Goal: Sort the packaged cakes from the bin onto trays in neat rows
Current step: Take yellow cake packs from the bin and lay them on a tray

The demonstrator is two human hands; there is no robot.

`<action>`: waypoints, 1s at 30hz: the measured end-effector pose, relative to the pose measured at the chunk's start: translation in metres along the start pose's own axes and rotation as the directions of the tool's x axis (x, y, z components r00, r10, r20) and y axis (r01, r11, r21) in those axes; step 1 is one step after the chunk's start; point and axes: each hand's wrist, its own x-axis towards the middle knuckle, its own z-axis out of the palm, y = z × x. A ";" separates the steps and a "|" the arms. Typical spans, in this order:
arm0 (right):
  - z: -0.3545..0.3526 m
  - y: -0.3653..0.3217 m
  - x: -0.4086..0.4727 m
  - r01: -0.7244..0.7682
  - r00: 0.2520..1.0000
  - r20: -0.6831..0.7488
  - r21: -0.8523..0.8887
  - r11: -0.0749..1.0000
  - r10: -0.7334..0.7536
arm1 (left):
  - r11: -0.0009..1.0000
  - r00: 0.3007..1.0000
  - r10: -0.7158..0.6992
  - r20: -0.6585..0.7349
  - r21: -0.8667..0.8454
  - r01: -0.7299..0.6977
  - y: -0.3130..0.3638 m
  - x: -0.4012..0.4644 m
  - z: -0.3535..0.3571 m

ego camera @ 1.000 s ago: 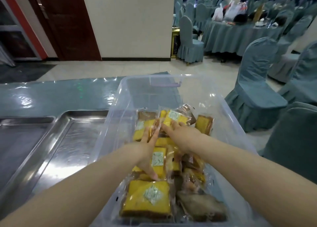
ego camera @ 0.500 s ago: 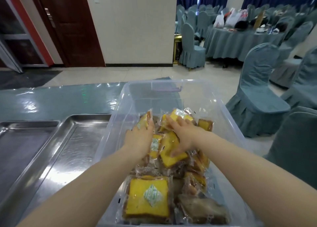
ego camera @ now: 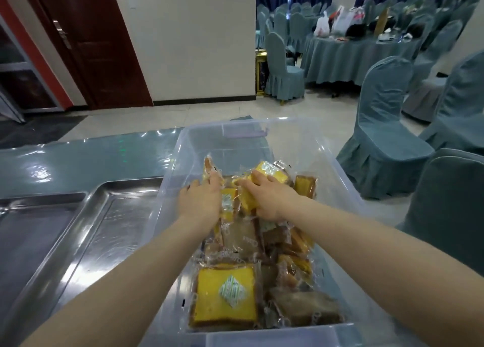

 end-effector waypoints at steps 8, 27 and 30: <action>0.010 0.009 -0.006 0.028 0.986 0.164 -0.215 0.976 0.008 | 0.994 0.987 -0.023 -0.162 -0.112 0.005 -0.011 -0.001 -0.021; -0.063 -0.051 -0.030 0.159 0.880 -0.476 0.299 0.941 0.002 | 0.493 0.901 -0.240 -0.362 -0.845 -0.208 -0.082 -0.043 -0.086; -0.081 -0.083 -0.038 0.244 0.831 -0.556 0.326 0.913 -0.024 | 0.422 0.878 -0.294 -0.377 -0.876 -0.234 -0.109 -0.059 -0.094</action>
